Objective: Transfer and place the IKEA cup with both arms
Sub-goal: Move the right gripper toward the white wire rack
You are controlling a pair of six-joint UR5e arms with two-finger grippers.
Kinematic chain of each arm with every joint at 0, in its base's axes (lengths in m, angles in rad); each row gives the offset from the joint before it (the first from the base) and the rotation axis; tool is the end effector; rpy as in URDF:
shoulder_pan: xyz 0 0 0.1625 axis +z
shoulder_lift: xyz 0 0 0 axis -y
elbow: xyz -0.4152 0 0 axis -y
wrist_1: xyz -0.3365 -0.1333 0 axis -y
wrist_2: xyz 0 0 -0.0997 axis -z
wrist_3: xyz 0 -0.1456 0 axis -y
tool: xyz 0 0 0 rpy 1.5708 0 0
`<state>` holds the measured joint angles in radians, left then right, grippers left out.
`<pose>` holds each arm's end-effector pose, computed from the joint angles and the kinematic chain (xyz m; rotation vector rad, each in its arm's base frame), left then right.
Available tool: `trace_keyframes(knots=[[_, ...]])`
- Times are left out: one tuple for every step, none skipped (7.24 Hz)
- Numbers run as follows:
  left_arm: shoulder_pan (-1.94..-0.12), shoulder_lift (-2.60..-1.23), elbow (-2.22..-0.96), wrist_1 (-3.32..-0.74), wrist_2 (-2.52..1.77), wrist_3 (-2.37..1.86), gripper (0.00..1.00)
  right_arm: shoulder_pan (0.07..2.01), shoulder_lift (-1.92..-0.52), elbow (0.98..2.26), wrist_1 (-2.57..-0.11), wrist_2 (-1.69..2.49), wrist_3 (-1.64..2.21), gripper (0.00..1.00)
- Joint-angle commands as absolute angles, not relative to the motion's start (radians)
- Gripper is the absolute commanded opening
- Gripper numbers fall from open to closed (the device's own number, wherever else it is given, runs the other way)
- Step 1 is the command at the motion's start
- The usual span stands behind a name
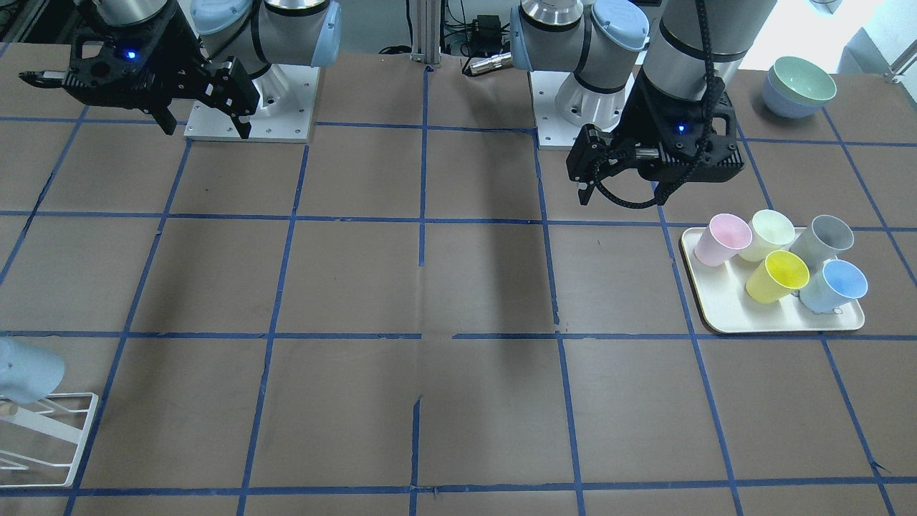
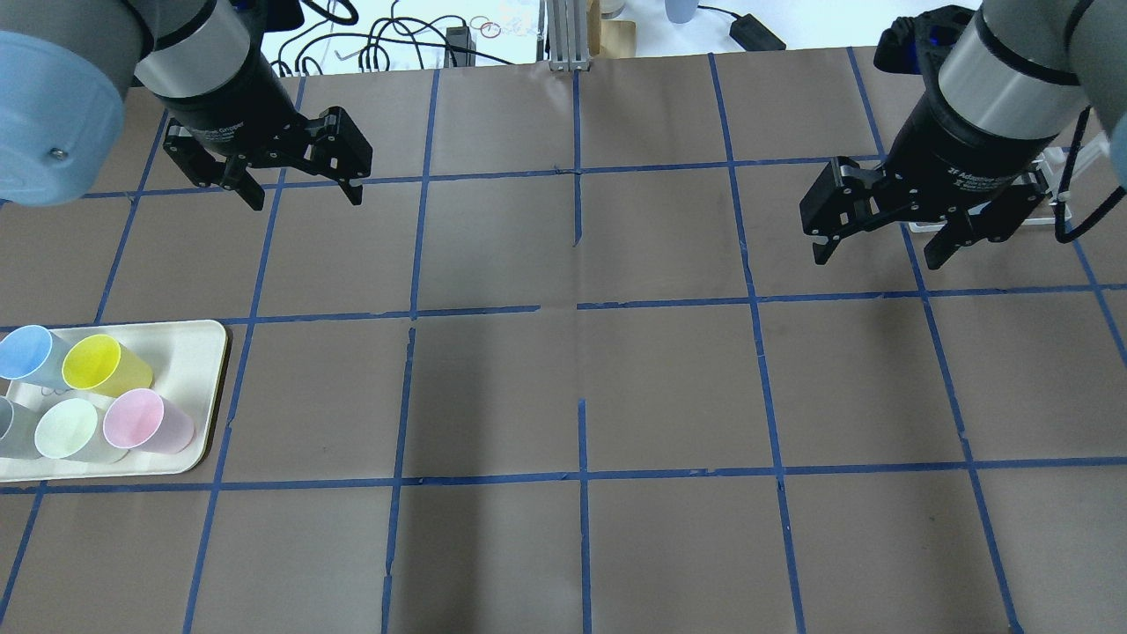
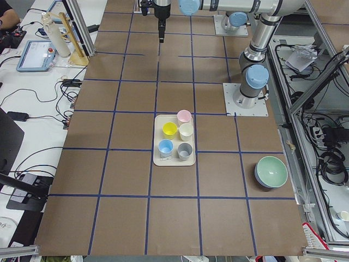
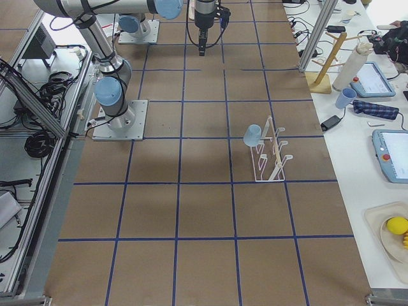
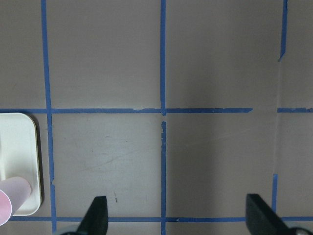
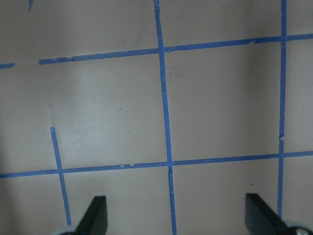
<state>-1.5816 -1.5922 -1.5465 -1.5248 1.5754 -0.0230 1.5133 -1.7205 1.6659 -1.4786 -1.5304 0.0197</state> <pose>-0.1375 -0.4506 0.4380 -0.0193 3.1368 -0.0768 0.1178 -0.3756 0.4423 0.1208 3.0976 0.0571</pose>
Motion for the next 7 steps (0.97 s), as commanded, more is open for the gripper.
trace_keyframes(knots=[[-1.580, -1.598, -1.542, -1.523, 1.572, -0.023, 1.00, 1.514, -1.726, 1.666, -1.483, -1.502, 0.017, 1.00], [-1.582, -1.601, -1.534, -1.525, 1.574, -0.023, 1.00, 1.513, -1.726, 1.664, -1.471, -1.515, 0.017, 1.00], [-1.582, -1.600, -1.534, -1.525, 1.575, -0.023, 1.00, 1.513, -1.727, 1.666, -1.465, -1.517, 0.018, 1.00], [-1.582, -1.601, -1.534, -1.525, 1.574, -0.023, 1.00, 1.513, -1.723, 1.666, -1.468, -1.517, 0.018, 1.00], [-1.582, -1.600, -1.535, -1.526, 1.575, -0.023, 1.00, 1.513, -1.721, 1.666, -1.474, -1.517, 0.018, 1.00], [-1.583, -1.600, -1.536, -1.526, 1.574, -0.023, 1.00, 1.499, -1.720, 1.667, -1.471, -1.520, 0.018, 1.00], [-1.583, -1.600, -1.536, -1.526, 1.574, -0.023, 1.00, 1.484, -1.718, 1.666, -1.480, -1.520, 0.015, 1.00]])
